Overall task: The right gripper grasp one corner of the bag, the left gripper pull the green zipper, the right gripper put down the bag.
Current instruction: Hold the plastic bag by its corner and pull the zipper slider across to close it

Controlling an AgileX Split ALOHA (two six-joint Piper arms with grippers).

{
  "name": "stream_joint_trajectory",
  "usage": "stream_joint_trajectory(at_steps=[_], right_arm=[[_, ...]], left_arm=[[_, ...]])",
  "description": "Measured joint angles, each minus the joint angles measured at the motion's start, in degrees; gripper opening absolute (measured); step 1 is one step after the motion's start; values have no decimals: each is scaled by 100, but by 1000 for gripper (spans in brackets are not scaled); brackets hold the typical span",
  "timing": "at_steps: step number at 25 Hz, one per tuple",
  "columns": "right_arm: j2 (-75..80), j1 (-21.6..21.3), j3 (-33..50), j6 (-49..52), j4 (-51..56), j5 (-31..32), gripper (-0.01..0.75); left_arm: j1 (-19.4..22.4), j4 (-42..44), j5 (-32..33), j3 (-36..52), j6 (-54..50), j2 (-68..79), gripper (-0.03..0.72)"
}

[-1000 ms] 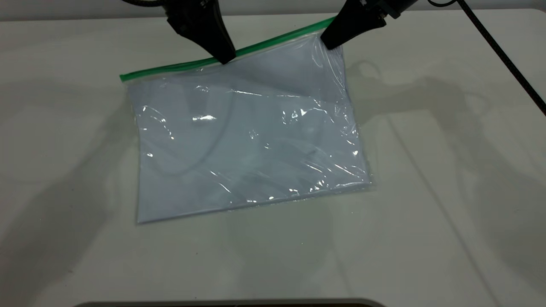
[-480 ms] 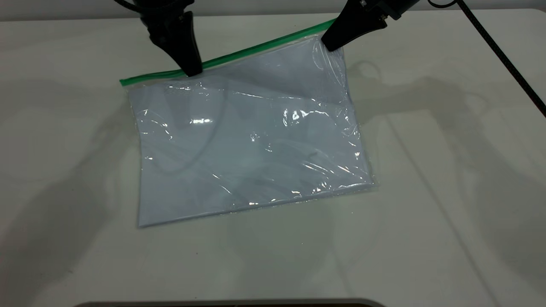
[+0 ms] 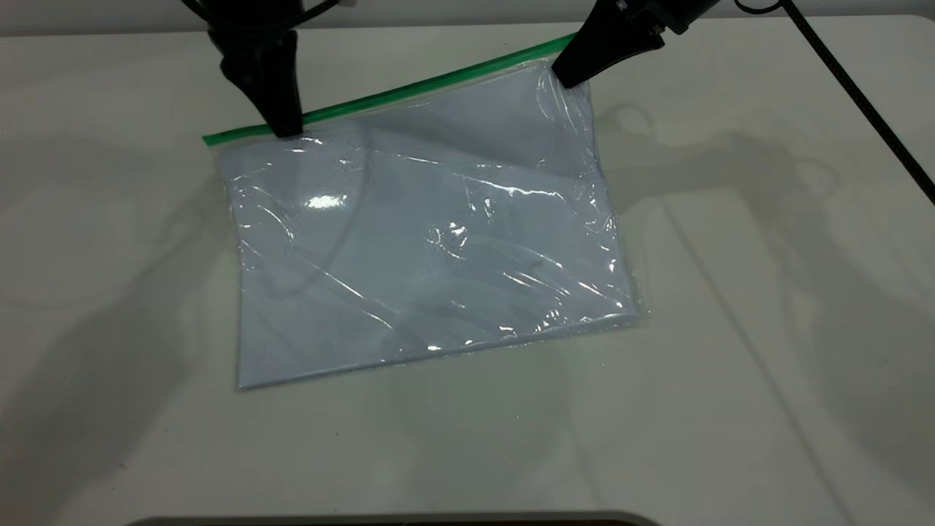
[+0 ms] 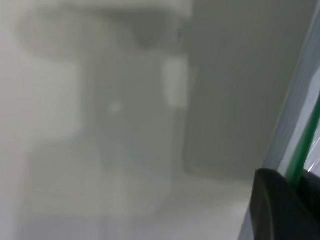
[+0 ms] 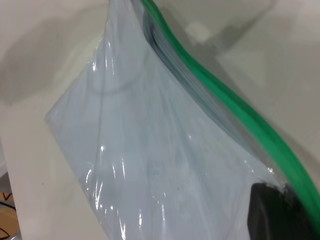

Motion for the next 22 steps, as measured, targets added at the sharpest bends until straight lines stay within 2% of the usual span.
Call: stream_joint_trajectory(at_steps=[22], right_arm=[[0, 0, 0, 70, 10, -28, 31]], left_arm=[[-5, 1019, 0, 0, -228, 0, 56]])
